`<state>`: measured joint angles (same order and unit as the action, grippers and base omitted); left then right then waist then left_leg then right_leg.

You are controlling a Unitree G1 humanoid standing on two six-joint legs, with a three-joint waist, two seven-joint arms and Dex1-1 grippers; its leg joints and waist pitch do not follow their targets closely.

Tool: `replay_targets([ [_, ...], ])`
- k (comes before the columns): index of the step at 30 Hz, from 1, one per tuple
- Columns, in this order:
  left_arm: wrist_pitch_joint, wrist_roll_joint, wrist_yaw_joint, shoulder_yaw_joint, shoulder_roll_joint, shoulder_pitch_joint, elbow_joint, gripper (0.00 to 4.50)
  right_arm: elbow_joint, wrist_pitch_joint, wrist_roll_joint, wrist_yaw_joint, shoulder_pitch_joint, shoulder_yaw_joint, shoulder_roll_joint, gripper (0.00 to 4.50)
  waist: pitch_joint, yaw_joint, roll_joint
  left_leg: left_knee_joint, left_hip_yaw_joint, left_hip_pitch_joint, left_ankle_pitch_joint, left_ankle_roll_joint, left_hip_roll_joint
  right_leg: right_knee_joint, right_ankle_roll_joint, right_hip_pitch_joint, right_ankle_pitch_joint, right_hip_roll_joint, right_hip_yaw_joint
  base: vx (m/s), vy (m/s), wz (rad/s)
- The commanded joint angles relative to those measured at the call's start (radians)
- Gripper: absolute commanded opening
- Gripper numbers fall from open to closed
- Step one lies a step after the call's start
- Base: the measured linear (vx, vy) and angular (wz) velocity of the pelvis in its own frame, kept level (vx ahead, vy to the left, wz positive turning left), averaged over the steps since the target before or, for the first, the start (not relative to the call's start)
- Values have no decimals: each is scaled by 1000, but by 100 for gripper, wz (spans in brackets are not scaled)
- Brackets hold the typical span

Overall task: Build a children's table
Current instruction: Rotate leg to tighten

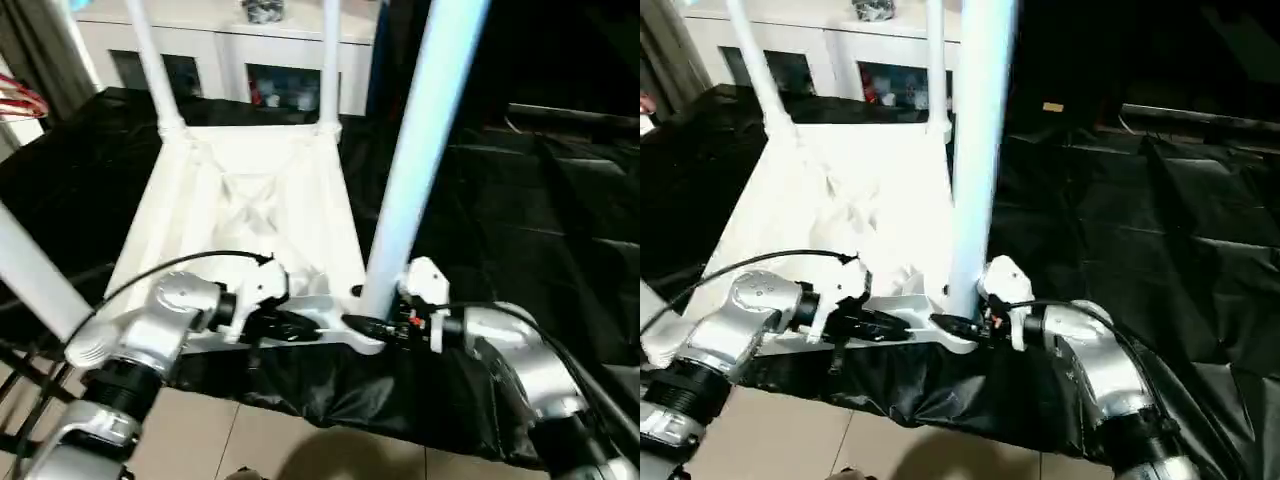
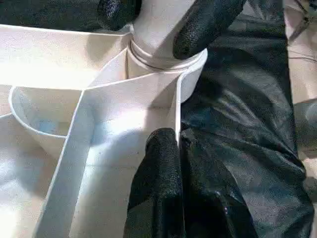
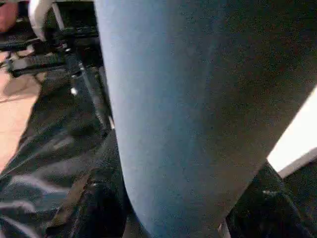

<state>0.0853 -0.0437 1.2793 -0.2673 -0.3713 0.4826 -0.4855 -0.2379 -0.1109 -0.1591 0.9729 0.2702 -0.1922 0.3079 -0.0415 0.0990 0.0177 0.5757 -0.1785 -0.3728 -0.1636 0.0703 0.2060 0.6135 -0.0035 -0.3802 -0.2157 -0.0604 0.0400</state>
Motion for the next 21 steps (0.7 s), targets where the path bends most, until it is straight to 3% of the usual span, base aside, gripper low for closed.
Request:
replay_targets([
  [1,8,-3,-116,35,42,26,14,0,2,-26,3,-2,-28,-53,-34,198,51,-10,-6,-66,5,22,-248,-15,27,-76,-206,29,-162,-69,-39,0,0,0],
  [4,54,25,-244,48,91,25,29,0,-58,2,58,-181,-22,-25,-111,198,47,-16,-6,-70,8,24,-293,12,26,-86,-184,25,-268,-74,-40,0,0,0],
  [6,62,34,-270,45,102,23,35,0,-71,-12,68,-229,-17,-17,-133,197,45,-22,-14,-74,11,19,-302,15,24,-91,-159,29,-319,-73,-39,0,0,0],
  [8,97,53,-353,43,150,19,54,0,-115,-16,98,-347,0,-7,-193,197,46,-24,-10,-73,10,22,-296,14,24,-91,-154,21,-311,-71,-42,0,0,0],
  [12,142,66,-430,18,235,6,89,0,-200,-59,101,-512,71,22,-309,197,47,-41,-9,-74,12,19,-287,25,21,-90,-158,24,-303,-70,-40,0,0,0],
  [15,138,77,-442,0,250,4,94,0,-226,-58,111,-549,100,29,-346,197,51,-49,-8,-70,10,15,-265,11,20,-87,-163,26,-233,-67,-42,0,0,0],
  [16,130,85,-443,-11,254,10,85,0,-246,-50,109,-555,119,30,-367,197,52,-49,3,-70,12,15,-257,9,19,-85,-166,27,-214,-68,-41,0,0,0],
  [17,132,86,-444,-13,255,14,81,0,-250,-48,99,-548,124,33,-374,197,52,-53,-2,-69,10,13,-257,8,19,-85,-171,28,-195,-65,-41,0,0,0],
  [19,137,89,-446,-14,257,18,79,0,-252,-52,86,-538,128,42,-382,197,52,-54,-1,-69,10,14,-255,3,19,-83,-176,29,-173,-65,-41,0,0,0],
  [20,138,90,-445,-13,256,18,81,0,-248,-56,81,-532,126,46,-381,253,51,-55,-1,-70,10,15,-262,3,19,-84,-178,29,-178,-64,-41,0,0,0],
  [21,140,90,-441,-10,253,19,84,0,-240,-63,71,-518,122,53,-377,253,51,-55,-1,-71,10,17,-271,3,20,-86,-179,28,-188,-64,-41,0,0,0],
])
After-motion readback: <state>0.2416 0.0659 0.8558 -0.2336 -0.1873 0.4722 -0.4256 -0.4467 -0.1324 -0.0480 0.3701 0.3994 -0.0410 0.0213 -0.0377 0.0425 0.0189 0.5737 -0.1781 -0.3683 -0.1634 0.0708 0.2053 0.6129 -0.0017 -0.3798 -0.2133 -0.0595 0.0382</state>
